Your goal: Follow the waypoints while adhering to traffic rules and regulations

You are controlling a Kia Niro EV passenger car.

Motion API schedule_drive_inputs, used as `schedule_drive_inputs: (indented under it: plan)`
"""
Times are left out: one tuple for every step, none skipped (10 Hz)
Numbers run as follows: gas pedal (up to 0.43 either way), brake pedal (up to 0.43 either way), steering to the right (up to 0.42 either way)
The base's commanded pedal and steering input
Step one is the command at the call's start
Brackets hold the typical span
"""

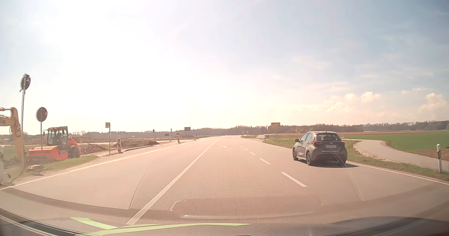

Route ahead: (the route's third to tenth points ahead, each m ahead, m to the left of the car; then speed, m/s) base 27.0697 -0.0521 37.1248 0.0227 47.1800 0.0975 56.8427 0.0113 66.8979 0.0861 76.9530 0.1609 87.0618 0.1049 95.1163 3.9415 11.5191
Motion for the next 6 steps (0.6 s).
schedule_drive_inputs:
  plan:
    - [0.110, 0.000, -0.001]
    - [0.110, 0.000, -0.001]
    - [0.110, 0.000, -0.001]
    - [0.110, 0.000, -0.002]
    - [0.110, 0.000, -0.002]
    - [0.110, 0.000, -0.002]
